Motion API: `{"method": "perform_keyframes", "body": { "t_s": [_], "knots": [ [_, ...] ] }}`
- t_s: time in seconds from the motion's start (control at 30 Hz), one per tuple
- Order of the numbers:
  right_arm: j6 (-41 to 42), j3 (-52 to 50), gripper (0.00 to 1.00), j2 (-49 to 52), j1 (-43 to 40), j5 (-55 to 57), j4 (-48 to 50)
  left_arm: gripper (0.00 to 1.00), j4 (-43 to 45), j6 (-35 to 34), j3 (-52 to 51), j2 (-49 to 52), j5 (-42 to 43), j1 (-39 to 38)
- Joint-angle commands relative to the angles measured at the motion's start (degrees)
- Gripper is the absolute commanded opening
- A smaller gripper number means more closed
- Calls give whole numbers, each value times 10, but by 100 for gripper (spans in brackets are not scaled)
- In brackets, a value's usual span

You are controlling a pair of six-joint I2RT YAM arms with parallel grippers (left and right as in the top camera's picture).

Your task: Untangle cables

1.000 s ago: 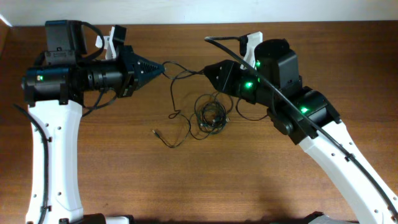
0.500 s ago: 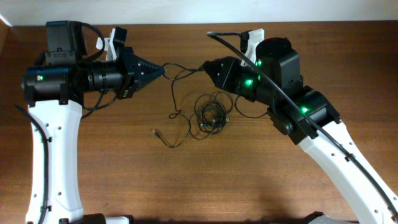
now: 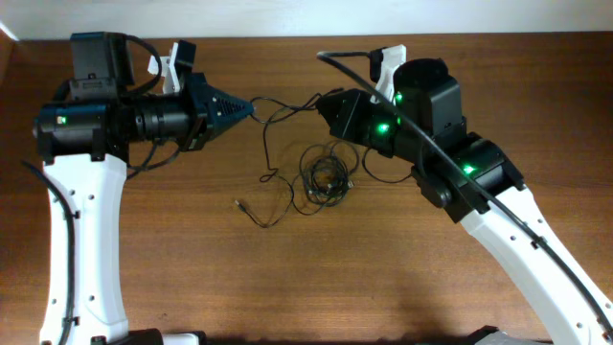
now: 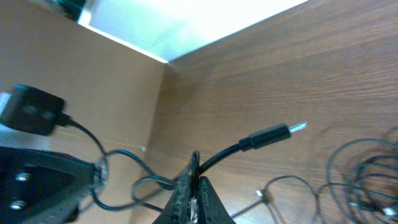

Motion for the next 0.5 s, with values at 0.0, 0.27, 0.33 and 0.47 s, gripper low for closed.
{"method": "perform_keyframes", "body": {
  "t_s": [0.0,0.27,0.33,0.47],
  "knots": [
    [-81,6,4,1,3,38,-12,0,-17,73,2,-4,-4,14],
    [-181,6,4,1,3,130,-32,0,-55,92,2,-4,20,21],
    [-181,6,4,1,3,157,-38,0,-57,102,2,-4,27,21],
    [-180,6,4,1,3,164,-41,0,-74,129,2,-4,30,21]
  ]
}}
